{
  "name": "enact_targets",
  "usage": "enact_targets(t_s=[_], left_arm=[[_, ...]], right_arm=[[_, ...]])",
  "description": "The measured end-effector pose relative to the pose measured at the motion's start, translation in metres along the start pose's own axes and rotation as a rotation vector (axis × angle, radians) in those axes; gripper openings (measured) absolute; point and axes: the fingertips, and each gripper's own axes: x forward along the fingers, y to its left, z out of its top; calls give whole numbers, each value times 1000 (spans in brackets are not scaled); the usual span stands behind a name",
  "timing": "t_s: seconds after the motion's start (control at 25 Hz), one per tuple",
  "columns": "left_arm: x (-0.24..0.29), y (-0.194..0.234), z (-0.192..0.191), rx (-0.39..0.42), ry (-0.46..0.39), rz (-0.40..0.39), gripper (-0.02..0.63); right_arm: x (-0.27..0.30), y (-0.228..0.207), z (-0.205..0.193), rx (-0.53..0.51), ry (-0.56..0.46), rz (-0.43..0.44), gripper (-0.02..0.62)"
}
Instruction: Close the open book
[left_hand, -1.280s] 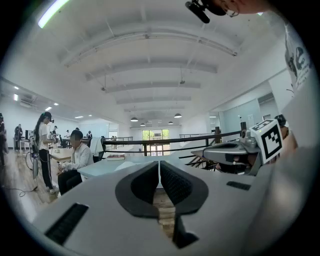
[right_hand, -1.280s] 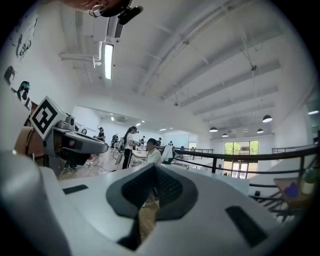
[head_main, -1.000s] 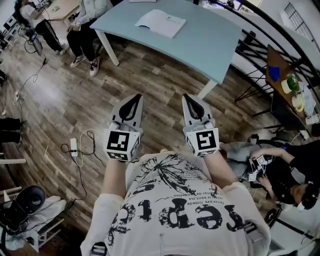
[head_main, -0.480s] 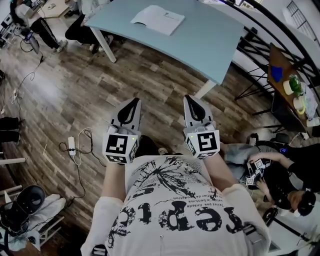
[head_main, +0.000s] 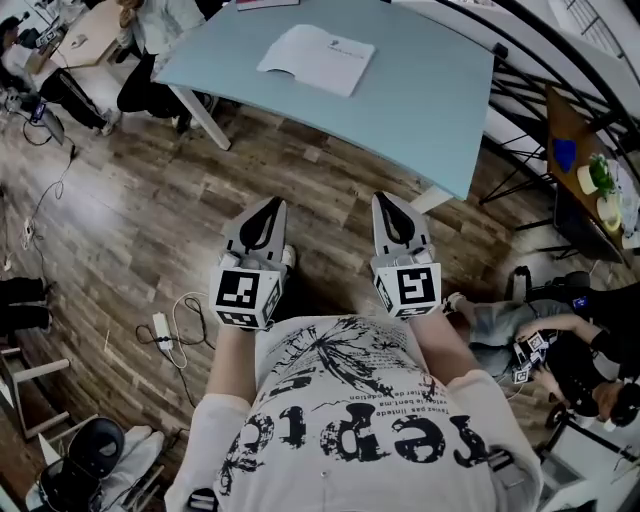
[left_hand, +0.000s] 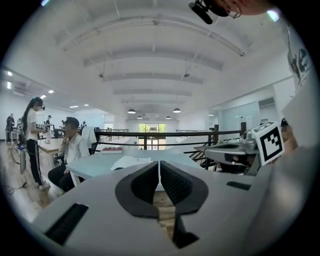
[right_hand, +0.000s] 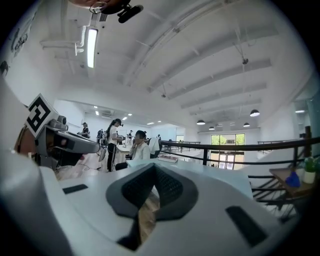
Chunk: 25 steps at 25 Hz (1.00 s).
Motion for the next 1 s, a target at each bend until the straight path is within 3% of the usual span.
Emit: enact_targets(t_s=[0.44, 0.76, 1.0], left_arm=[[123, 188, 33, 19, 33, -165, 26], [208, 245, 24, -23, 91, -232, 26], [284, 265, 24, -41, 109, -247, 26]], right_arm=[[200, 18, 26, 43, 18, -185, 9], [288, -6, 29, 60, 28, -251, 11], [344, -52, 14, 60, 42, -271, 11]])
